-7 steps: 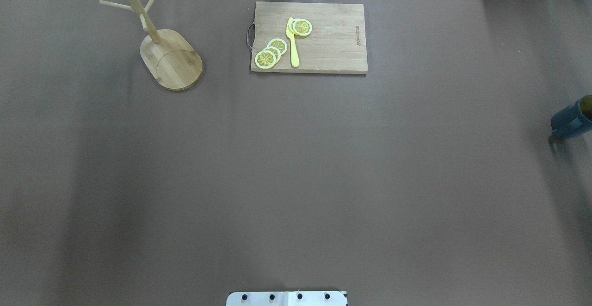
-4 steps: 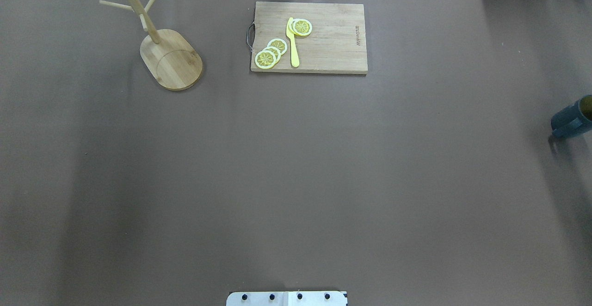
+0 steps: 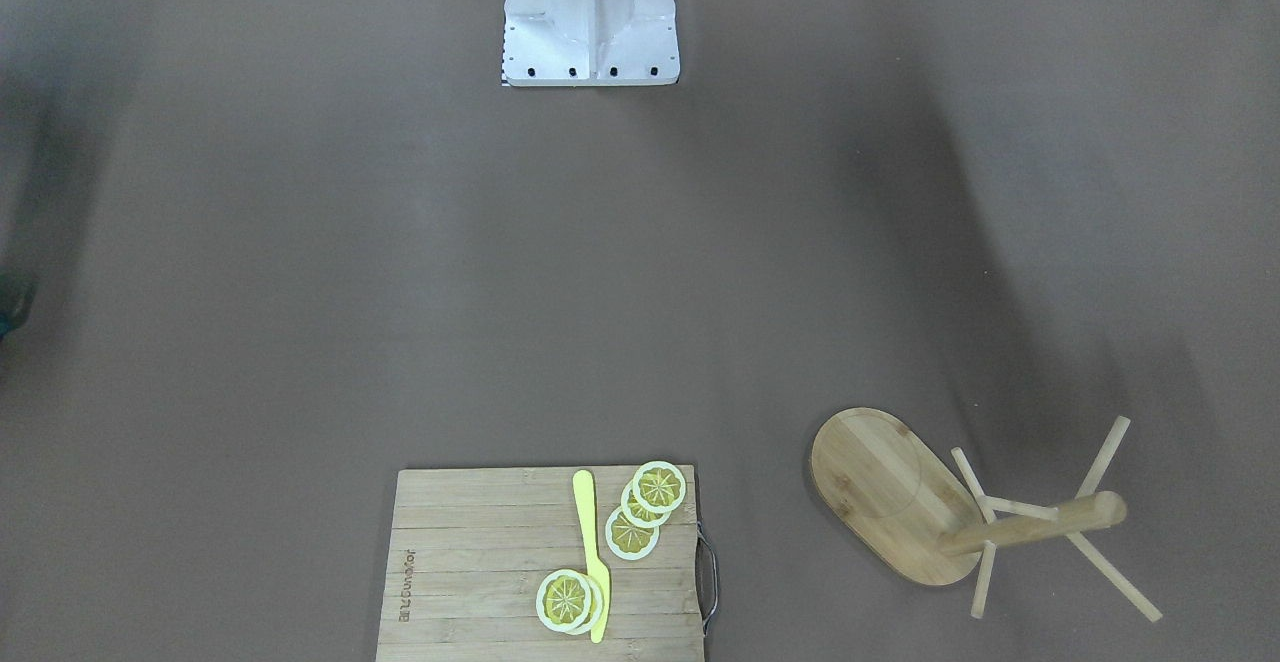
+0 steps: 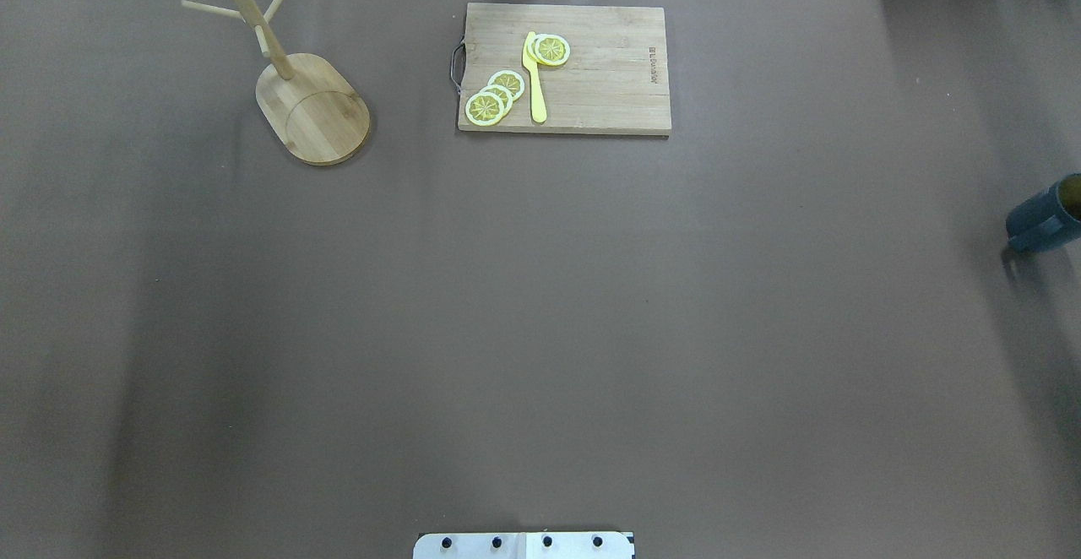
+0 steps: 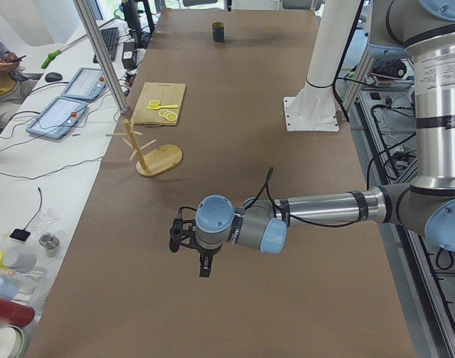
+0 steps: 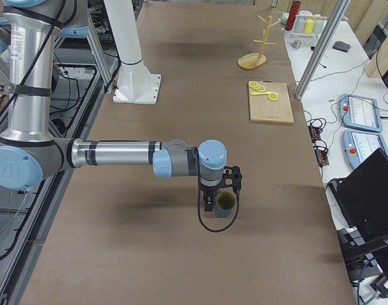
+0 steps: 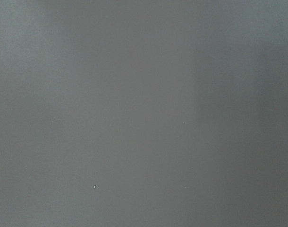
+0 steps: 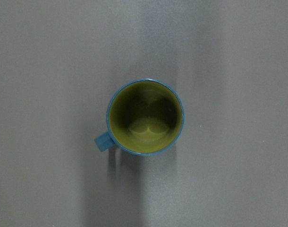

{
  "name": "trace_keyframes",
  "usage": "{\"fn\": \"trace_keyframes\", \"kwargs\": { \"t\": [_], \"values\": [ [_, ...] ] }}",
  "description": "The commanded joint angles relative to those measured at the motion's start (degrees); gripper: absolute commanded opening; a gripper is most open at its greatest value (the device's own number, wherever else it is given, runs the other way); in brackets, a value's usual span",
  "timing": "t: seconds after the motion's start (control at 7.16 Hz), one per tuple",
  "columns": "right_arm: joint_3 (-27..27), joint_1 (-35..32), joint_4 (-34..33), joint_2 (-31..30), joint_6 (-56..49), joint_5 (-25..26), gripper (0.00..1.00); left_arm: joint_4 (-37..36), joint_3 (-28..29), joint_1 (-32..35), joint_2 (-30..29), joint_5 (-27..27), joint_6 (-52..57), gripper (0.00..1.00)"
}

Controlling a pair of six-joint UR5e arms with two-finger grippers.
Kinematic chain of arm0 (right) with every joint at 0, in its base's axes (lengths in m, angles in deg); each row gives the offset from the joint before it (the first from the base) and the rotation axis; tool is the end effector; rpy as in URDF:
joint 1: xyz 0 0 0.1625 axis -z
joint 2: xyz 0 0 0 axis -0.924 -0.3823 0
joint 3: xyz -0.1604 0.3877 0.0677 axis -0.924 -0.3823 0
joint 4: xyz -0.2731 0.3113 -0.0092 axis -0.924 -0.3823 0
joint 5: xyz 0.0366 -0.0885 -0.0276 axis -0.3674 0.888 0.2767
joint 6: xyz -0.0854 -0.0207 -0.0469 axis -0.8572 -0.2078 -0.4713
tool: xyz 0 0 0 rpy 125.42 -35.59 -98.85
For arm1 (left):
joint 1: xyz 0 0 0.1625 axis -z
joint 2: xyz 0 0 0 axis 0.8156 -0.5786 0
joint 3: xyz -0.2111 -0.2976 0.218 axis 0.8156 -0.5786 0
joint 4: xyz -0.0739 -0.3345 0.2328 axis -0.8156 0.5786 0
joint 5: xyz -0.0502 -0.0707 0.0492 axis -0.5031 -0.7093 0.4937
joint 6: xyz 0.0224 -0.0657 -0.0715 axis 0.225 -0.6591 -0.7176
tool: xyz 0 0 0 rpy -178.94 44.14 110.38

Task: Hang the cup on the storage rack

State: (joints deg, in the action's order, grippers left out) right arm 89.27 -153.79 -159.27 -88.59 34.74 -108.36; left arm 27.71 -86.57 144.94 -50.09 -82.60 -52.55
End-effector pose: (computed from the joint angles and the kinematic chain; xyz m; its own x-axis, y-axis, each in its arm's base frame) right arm 0.0309 -0.4430 0.6272 0.6698 -0.0376 0.7416 0.0145 0.9992 0.0376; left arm -0.0612 -0.4349 0.6699 0.6594 0.0309 -0.7512 0.1036 0.9859 0.1315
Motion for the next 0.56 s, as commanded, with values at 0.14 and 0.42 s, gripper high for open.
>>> {"fn": "trace_keyframes", "kwargs": {
  "t": [0.14,0.42],
  "values": [
    [-0.54,0.04,-0.07,0.1,0.09,-1.58,1.0,1.71,0.2,-0.03,0.97,-0.14,0.07,0.98],
    [-0.54,0.05,0.02,0.1,0.0,-3.16,1.0,1.71,0.11,-0.03,0.97,-0.92,-0.02,0.98]
  ]
}}
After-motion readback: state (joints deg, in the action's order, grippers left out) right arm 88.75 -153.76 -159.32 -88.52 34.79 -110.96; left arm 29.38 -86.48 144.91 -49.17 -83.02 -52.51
